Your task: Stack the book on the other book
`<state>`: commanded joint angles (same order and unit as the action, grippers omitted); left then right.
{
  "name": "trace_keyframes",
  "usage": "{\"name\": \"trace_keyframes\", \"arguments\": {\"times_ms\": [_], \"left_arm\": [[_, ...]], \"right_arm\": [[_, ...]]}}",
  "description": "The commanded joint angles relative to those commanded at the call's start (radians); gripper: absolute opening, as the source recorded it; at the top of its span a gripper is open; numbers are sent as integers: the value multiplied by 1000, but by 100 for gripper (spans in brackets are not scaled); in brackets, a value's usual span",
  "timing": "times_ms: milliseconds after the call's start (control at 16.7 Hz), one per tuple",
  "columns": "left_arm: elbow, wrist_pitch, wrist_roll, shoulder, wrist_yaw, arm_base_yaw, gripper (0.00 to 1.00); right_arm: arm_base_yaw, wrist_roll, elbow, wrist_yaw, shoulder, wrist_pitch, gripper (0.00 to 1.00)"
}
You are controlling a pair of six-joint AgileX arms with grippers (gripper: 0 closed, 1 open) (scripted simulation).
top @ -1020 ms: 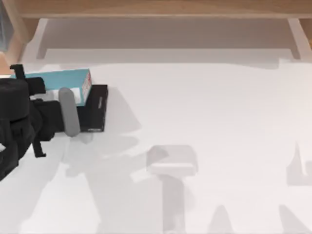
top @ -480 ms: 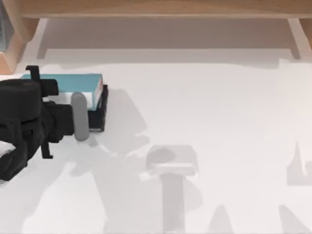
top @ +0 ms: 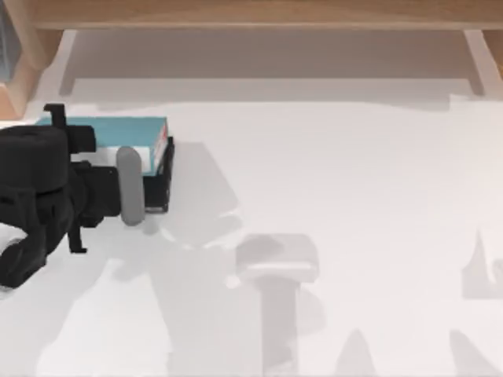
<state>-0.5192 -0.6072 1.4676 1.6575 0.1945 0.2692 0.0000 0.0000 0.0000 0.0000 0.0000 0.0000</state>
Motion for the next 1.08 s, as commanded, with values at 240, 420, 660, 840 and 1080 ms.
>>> {"name": "trace_keyframes", "arguments": {"times_ms": [240,420,660,840,1080], "left_arm": [[0,0,0,0,0,0,38],[0,0,0,0,0,0,60],[0,0,0,0,0,0,90],[0,0,0,0,0,0,100],[0,0,0,0,0,0,100]], "right_arm": [[0,0,0,0,0,0,100],[0,0,0,0,0,0,100],[0,0,0,0,0,0,100],[0,0,0,0,0,0,100],[0,0,0,0,0,0,100]]}}
